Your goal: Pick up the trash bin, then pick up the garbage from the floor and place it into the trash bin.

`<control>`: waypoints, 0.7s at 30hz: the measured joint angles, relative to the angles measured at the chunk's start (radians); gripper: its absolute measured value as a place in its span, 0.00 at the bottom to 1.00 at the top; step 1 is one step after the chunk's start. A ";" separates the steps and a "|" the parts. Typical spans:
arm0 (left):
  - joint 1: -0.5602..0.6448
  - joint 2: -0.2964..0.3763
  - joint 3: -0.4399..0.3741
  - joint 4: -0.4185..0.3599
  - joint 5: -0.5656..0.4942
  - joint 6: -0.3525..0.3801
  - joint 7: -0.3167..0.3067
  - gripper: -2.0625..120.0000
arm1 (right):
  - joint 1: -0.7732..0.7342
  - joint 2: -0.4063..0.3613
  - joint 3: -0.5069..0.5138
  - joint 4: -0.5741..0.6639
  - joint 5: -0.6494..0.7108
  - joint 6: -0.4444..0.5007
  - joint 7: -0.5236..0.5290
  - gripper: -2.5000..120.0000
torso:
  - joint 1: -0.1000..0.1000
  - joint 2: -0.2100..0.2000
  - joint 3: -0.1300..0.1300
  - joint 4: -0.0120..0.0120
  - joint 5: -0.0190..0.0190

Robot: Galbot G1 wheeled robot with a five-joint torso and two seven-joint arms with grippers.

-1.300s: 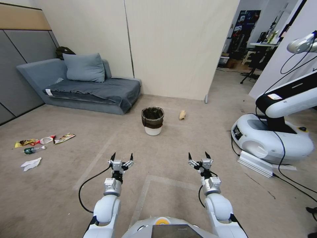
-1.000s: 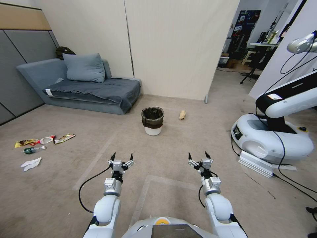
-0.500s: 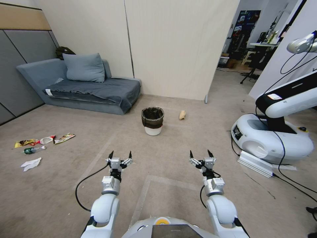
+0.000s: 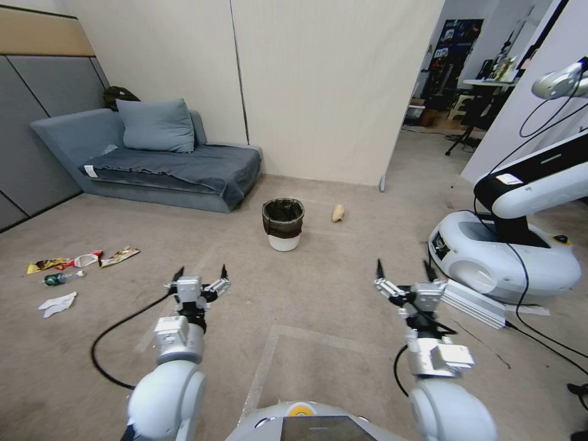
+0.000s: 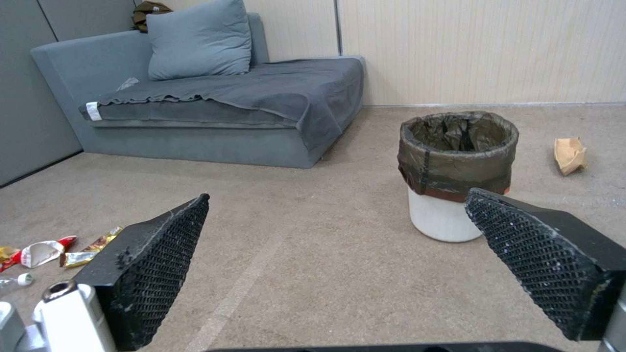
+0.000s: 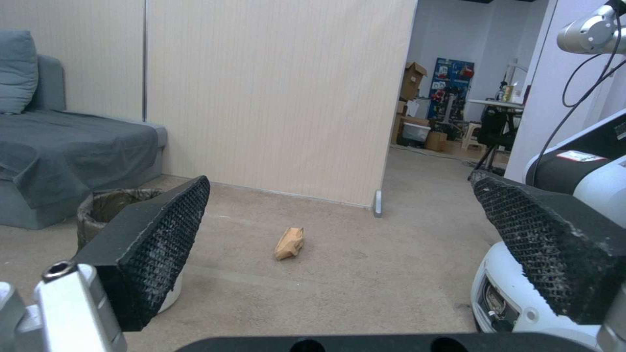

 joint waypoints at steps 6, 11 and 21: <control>0.002 -0.001 0.007 0.003 0.006 -0.004 -0.001 0.84 | 0.011 0.000 0.000 -0.010 0.068 0.126 -0.024 0.84 | 0.000 0.000 0.000 0.0001 0.0002; 0.005 0.000 0.009 0.006 0.019 -0.023 0.002 0.84 | 0.015 0.000 0.000 -0.014 0.087 0.156 -0.032 0.84 | 0.000 0.000 0.000 0.0000 0.0002; 0.007 -0.001 0.012 0.009 0.025 -0.036 0.004 0.84 | 0.019 0.002 0.000 -0.014 0.086 0.157 -0.043 0.84 | 0.000 0.000 0.000 0.0000 0.0002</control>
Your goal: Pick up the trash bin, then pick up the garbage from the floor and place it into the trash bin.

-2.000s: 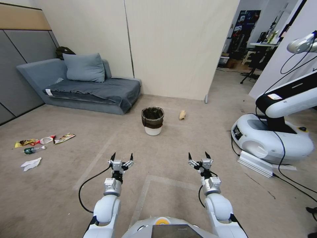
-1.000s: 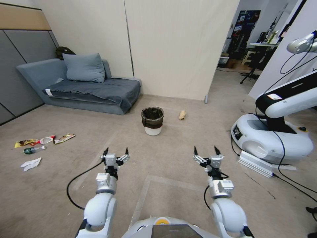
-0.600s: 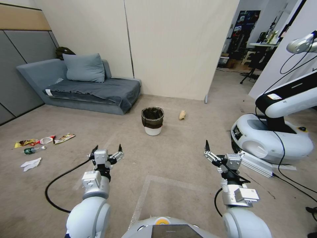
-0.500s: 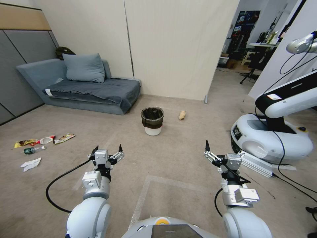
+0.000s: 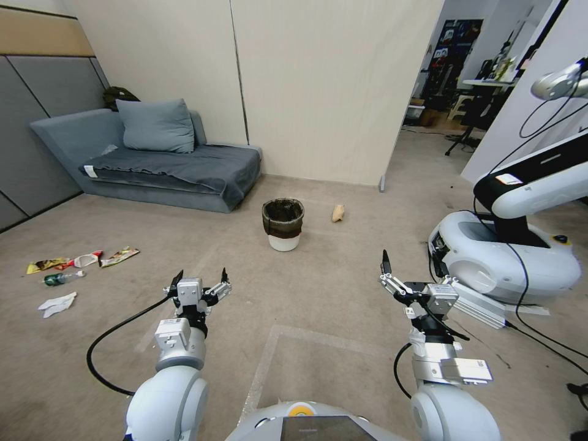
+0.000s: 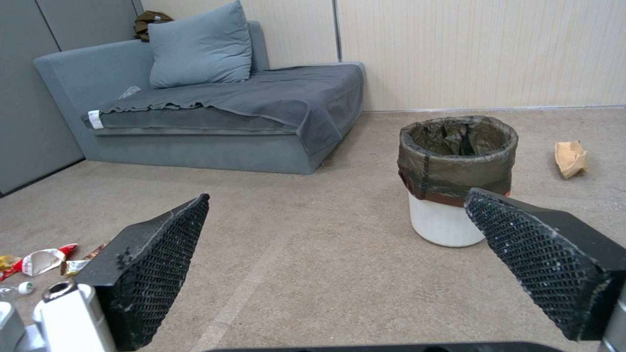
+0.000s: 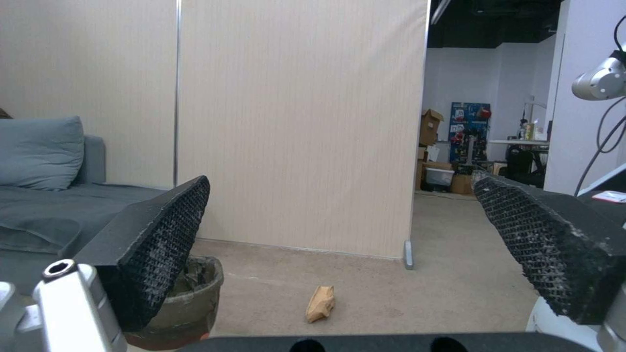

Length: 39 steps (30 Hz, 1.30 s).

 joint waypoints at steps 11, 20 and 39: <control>0.005 -0.001 0.006 0.001 0.008 -0.004 -0.003 0.84 | -0.004 0.000 0.002 -0.003 -0.007 0.004 -0.010 0.84 | 0.000 0.000 0.000 0.0000 0.0000; 0.004 -0.001 0.010 0.002 0.011 -0.004 -0.008 0.84 | -0.004 -0.001 0.002 -0.005 -0.007 0.004 -0.011 0.84 | 0.000 0.000 0.000 0.0001 0.0002; 0.004 -0.003 0.016 0.002 0.018 -0.004 -0.009 0.84 | -0.003 -0.001 0.002 -0.022 -0.012 0.006 -0.021 0.84 | 0.000 0.000 0.000 0.0000 -0.0004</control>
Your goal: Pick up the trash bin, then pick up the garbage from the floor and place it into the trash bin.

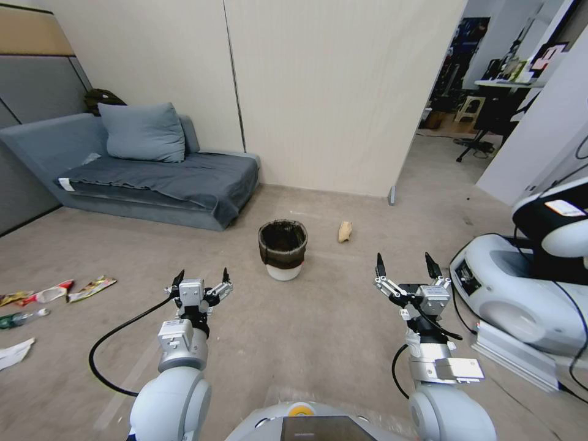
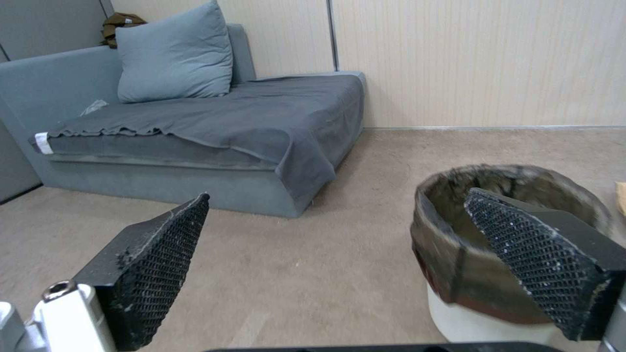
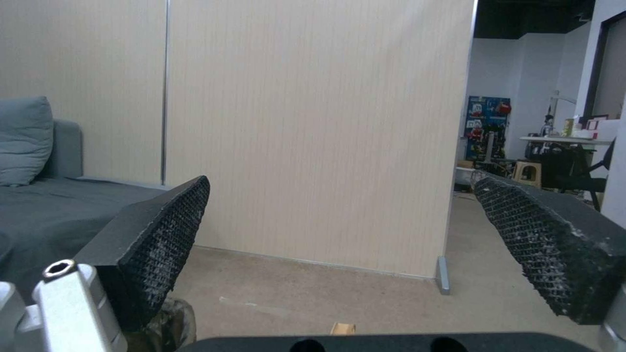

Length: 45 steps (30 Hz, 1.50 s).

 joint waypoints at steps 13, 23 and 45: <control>0.001 -0.001 0.004 0.000 0.005 -0.005 0.001 0.84 | -0.002 0.000 0.000 -0.005 -0.007 0.003 -0.006 0.84 | 0.000 0.000 0.000 -0.0001 0.0005; 0.000 0.000 0.004 0.000 0.005 -0.007 0.001 0.84 | -0.001 0.000 0.001 -0.019 -0.008 0.019 -0.015 0.84 | 0.000 0.000 0.000 -0.0001 0.0003; 0.001 0.000 0.014 0.000 0.003 -0.006 0.000 0.84 | 0.004 0.000 0.005 -0.054 -0.027 0.111 -0.068 0.84 | 0.000 0.000 0.000 0.0000 0.0004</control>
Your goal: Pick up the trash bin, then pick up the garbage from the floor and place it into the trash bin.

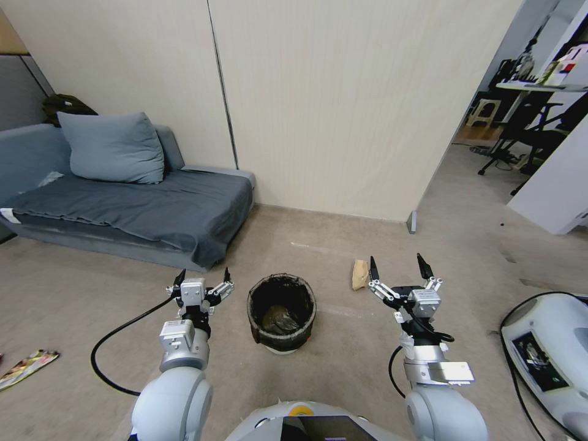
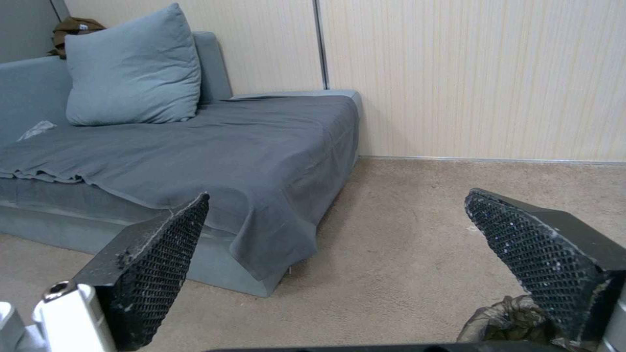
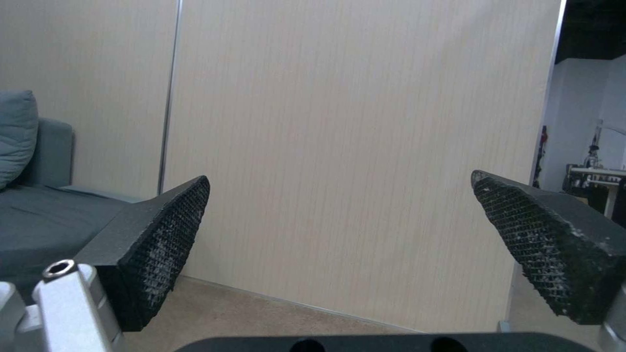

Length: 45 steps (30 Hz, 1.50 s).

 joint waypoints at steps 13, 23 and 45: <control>0.017 0.005 0.034 0.000 -0.065 0.094 0.001 0.84 | 0.000 0.000 0.002 -0.003 -0.030 0.007 -0.005 0.84 | 0.000 0.000 0.000 0.0000 0.0000; 0.009 0.024 0.035 0.000 -0.266 0.278 0.001 0.84 | 0.000 0.000 0.002 -0.005 -0.037 0.009 -0.007 0.84 | 0.000 0.000 0.000 0.0000 0.0000; -0.021 0.034 0.055 0.081 -0.300 0.292 0.031 0.84 | -0.001 0.000 0.009 -0.020 -0.058 0.021 -0.019 0.84 | 0.000 0.000 0.000 0.0000 0.0000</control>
